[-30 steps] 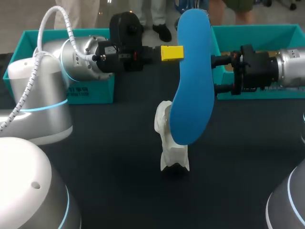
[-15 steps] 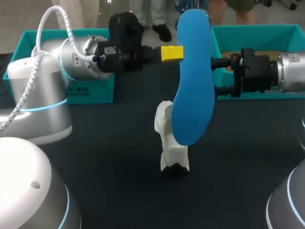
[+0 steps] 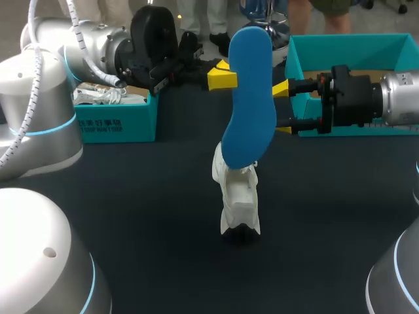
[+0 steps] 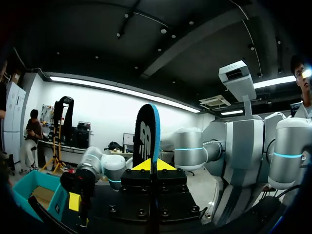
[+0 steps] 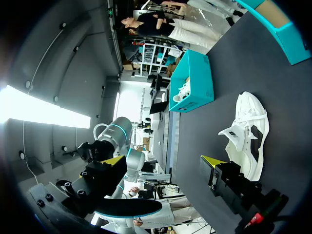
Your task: Take the shoe out of the shoebox, open the shoe tongue, remove and reinsert the insole, then place the shoe into the shoebox
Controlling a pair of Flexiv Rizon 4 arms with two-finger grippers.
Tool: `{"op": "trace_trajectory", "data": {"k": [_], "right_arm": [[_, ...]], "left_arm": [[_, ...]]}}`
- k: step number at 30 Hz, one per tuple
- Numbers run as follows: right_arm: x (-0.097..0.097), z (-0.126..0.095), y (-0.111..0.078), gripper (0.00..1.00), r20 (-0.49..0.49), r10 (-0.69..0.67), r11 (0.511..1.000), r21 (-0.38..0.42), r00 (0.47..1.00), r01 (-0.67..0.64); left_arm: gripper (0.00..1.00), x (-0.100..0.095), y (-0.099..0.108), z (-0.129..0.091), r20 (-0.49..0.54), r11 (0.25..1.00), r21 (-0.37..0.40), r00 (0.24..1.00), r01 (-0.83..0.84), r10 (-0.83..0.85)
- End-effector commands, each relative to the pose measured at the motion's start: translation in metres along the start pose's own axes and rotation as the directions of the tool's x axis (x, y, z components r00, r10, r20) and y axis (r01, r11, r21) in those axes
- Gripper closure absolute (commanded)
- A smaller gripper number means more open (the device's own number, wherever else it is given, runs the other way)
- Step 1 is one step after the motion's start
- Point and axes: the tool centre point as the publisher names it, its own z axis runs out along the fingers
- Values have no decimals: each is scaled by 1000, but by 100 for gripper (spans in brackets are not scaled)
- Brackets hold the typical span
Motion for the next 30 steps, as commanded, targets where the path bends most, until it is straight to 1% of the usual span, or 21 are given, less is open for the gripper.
{"op": "trace_trajectory", "data": {"k": [1,3,4,5,20,21,22,23,24,25,27,29,30], "right_arm": [[0,2,0,0,1,1,1000,-1,1000,-1],[0,2,0,0,1,1,1000,-1,1000,-1],[0,2,0,0,1,1,1000,-1,1000,-1],[0,2,0,0,1,1,1000,-1,1000,-1],[0,2,0,0,1,1,1000,-1,1000,-1],[0,2,0,0,1,1,1000,-1,1000,-1],[0,2,0,0,1,1,1000,-1,1000,-1],[0,2,0,0,1,1,1000,-1,1000,-1],[0,2,0,0,1,1,1000,-1,1000,-1],[0,2,0,0,1,1,1000,-1,1000,-1],[0,2,0,0,1,1,1000,-1,1000,-1],[0,2,0,0,1,1,1000,-1,1000,-1],[0,2,0,0,1,1,1000,-1,1000,-1]], "left_arm": [[100,-8,2,-6,-65,984,-98,988,-149,143],[100,-8,7,-7,-77,971,-117,977,-208,200],[100,-8,9,-7,-79,971,-117,976,-211,202],[100,-8,11,-8,-68,965,-121,972,-234,227],[100,-8,11,-8,-68,965,-121,972,-234,227],[100,-10,15,-9,-103,935,-142,945,-324,311],[100,-11,16,-9,-73,945,-103,949,-312,305],[100,-14,17,-10,-72,923,-101,928,-371,365],[100,-16,20,-12,-102,889,-117,895,-443,433],[100,-18,22,-14,-98,873,-114,880,-474,465],[100,-22,28,-18,-144,789,-130,799,-600,584],[100,-26,32,-21,-154,738,-142,751,-660,642],[100,-28,36,-24,-192,696,-150,711,-702,676]]}}
